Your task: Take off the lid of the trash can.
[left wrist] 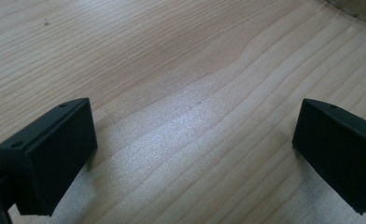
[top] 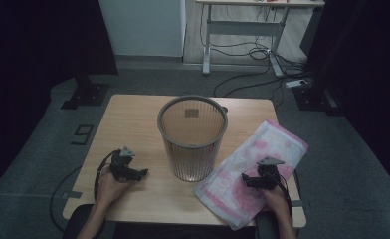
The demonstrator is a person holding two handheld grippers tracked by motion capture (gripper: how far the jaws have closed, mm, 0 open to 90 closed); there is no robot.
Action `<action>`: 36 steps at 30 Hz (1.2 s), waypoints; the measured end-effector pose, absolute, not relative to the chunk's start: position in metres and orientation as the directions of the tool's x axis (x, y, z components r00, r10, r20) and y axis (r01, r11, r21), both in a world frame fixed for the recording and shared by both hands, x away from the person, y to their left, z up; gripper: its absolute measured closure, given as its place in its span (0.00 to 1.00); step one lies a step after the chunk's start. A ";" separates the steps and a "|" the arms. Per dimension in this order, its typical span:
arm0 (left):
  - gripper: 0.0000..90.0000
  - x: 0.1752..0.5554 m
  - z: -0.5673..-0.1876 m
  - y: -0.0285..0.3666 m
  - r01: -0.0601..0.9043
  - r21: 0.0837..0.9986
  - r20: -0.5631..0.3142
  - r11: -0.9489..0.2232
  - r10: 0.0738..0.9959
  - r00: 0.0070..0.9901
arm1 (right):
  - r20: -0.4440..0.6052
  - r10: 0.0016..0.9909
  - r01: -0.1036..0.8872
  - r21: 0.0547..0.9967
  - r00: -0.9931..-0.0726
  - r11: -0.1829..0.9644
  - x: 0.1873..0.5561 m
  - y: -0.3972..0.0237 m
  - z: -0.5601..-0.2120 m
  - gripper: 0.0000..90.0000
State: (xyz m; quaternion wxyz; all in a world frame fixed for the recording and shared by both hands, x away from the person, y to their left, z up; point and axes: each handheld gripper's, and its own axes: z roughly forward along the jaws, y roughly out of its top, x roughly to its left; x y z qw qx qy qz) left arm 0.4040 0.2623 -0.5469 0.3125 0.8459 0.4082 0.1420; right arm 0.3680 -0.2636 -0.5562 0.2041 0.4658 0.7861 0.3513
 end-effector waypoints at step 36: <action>0.01 0.417 -0.495 0.263 0.598 0.613 -0.045 -0.517 0.733 0.679 | 0.006 0.876 0.589 0.742 -0.483 0.320 0.368 -0.264 -0.556 0.13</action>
